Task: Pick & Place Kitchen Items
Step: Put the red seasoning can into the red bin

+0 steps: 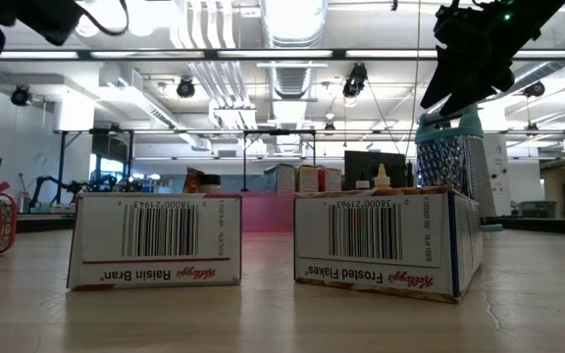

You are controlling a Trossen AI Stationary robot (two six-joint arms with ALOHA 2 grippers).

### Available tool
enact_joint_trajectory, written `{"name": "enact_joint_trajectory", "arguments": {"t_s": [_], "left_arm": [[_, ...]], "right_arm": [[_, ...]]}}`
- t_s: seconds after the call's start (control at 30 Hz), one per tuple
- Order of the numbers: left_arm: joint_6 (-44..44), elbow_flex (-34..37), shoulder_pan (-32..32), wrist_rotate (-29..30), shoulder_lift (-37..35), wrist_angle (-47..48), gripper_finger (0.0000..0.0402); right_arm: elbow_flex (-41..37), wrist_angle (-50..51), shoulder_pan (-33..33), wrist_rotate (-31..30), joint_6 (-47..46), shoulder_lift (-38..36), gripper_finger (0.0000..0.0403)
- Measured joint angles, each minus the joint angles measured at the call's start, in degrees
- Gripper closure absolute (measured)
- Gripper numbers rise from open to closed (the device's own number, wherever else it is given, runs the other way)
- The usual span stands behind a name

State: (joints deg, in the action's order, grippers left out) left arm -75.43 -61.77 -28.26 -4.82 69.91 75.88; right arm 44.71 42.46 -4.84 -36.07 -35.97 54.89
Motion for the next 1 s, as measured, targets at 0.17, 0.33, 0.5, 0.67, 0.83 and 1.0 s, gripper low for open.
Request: {"name": "enact_joint_trajectory", "arguments": {"t_s": [0.17, 0.33, 0.5, 0.67, 0.83, 1.0], "left_arm": [[-5.6, 0.1, 1.3, -1.7, 1.6, -0.1, 0.0117], [-9.3, 0.2, 2.0, -0.8, 3.9, -2.1, 0.0105], [-8.7, 1.6, 4.5, -2.7, 7.5, -2.0, 0.0083], [-9.8, 2.5, 5.2, -2.1, 10.5, -5.1, 0.0082], [-19.0, 2.5, 5.2, -1.3, 11.8, -10.7, 0.0085], [-25.0, 2.5, 5.1, 2.8, 11.4, -15.0, 0.0085]], "right_arm": [[0.0, 0.0, 0.0, 0.0, 0.0, 0.0, 0.0039], [0.0, 0.0, 0.0, 0.0, 0.0, 0.0, 0.0039], [0.0, -3.2, 0.0, -0.1, 3.2, 0.0, 0.0039], [0.0, -9.1, 0.0, 0.0, 4.8, 0.0, 0.0039], [0.0, -10.4, 0.0, 0.0, 4.7, 0.0, 0.0039], [0.0, -10.3, 0.0, 0.0, 4.6, 0.0, 0.0039]]}}
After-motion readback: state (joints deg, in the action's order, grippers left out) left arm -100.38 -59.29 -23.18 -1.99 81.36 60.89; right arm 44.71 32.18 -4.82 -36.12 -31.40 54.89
